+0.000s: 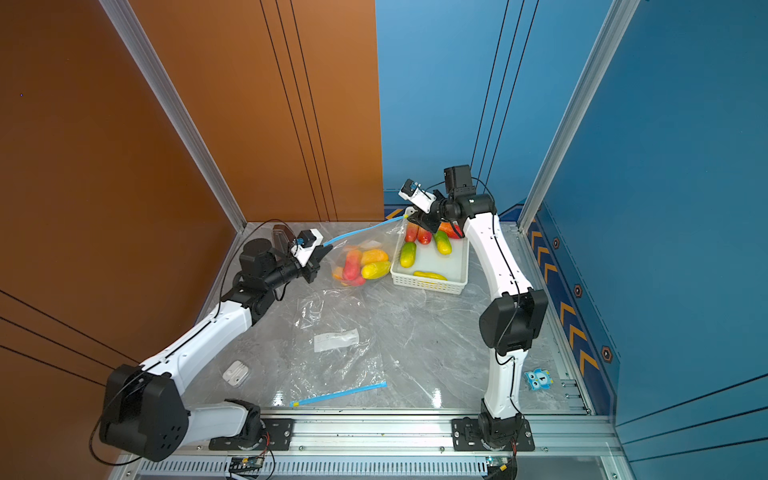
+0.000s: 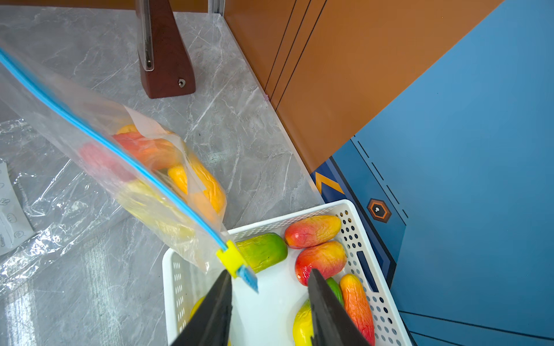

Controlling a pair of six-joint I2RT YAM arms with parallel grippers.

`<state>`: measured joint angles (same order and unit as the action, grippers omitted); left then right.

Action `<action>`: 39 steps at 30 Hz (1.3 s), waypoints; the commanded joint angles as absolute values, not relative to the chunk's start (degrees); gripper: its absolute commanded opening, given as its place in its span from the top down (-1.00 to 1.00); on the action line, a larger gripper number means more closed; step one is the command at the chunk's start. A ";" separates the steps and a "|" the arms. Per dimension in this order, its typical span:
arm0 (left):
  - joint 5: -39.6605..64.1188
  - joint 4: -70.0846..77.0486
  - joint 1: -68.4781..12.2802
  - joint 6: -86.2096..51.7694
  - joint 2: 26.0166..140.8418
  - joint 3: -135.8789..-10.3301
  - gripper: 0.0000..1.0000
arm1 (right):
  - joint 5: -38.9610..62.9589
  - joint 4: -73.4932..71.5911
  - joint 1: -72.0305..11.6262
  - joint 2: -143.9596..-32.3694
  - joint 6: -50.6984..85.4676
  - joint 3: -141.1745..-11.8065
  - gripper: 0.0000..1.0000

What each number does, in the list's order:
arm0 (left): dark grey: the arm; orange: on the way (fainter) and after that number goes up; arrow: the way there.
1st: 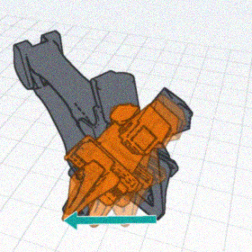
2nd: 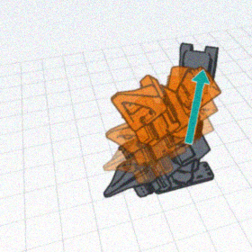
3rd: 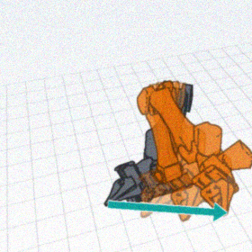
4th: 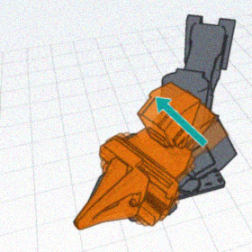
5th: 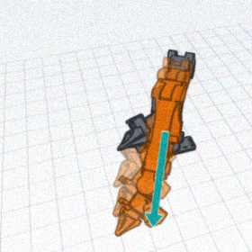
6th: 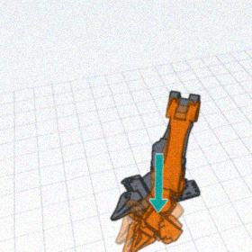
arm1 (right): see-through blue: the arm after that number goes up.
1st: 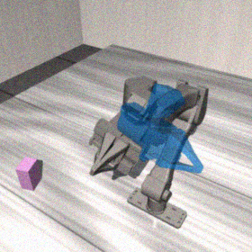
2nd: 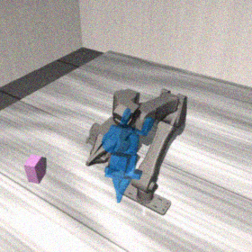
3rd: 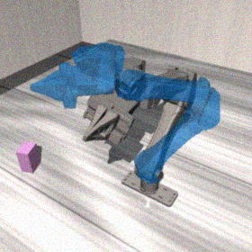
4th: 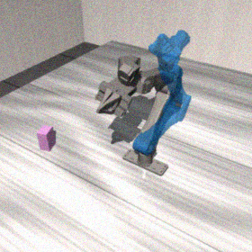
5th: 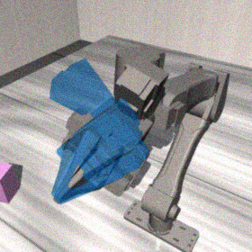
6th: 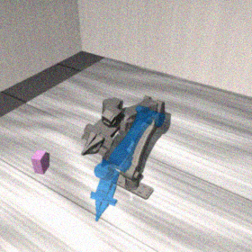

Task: Place the mango in a zip-top bag and seal the zipper
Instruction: Zip the zipper on the zipper food storage bag, then pick up the zipper food storage bag at the center of the board, then place the zipper food storage bag at the center of the board.

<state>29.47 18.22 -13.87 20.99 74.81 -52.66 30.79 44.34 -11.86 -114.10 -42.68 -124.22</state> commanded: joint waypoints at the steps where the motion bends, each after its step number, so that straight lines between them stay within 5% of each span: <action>1: 27.05 17.95 -13.40 19.95 75.41 -53.25 1.00 | 28.28 36.78 -11.73 -109.80 -33.19 -122.81 -0.06; 5: 22.67 17.95 -13.27 17.83 77.08 -55.18 1.00 | 26.65 29.58 -11.63 -104.55 -26.24 -115.72 -0.08; 7: 18.81 17.93 -13.60 16.07 79.37 -57.69 1.00 | 21.89 23.52 -11.68 -101.81 -11.62 -111.14 -0.25; 10: 12.22 18.06 -13.84 13.81 84.31 -63.88 1.00 | 19.37 27.03 -10.24 -102.40 6.38 -113.74 -0.17; 12: 8.48 18.03 -13.89 12.33 88.12 -68.55 1.00 | 19.05 27.52 -10.32 -100.84 10.39 -111.41 -0.36; 23: -1.98 18.02 -14.01 9.32 110.07 -100.14 1.00 | 11.12 22.34 -16.71 -92.46 12.59 -88.01 -0.37; 27: 1.32 18.09 -14.41 7.08 113.86 -100.60 0.71 | 8.01 23.64 -16.97 -93.55 13.77 -83.55 -0.37; 30: 4.64 18.08 -14.75 4.73 115.11 -100.10 0.99 | 6.66 23.95 -16.88 -94.32 13.85 -81.97 -0.35; 35: 3.32 18.06 -17.31 2.45 115.16 -101.50 0.98 | 8.95 23.91 -17.12 -95.80 13.77 -82.45 -0.34; 37: 1.86 18.10 -18.08 1.31 114.79 -102.11 0.78 | 10.40 23.17 -17.82 -95.74 13.04 -82.10 -0.35; 39: 0.82 18.03 -18.03 -1.34 114.59 -101.88 0.15 | 11.63 21.49 -19.45 -94.79 9.65 -80.52 -0.38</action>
<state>2.96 17.15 -17.52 2.72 115.52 -100.01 9.45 23.27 -17.65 -95.29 12.53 -82.06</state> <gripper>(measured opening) 0.296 0.686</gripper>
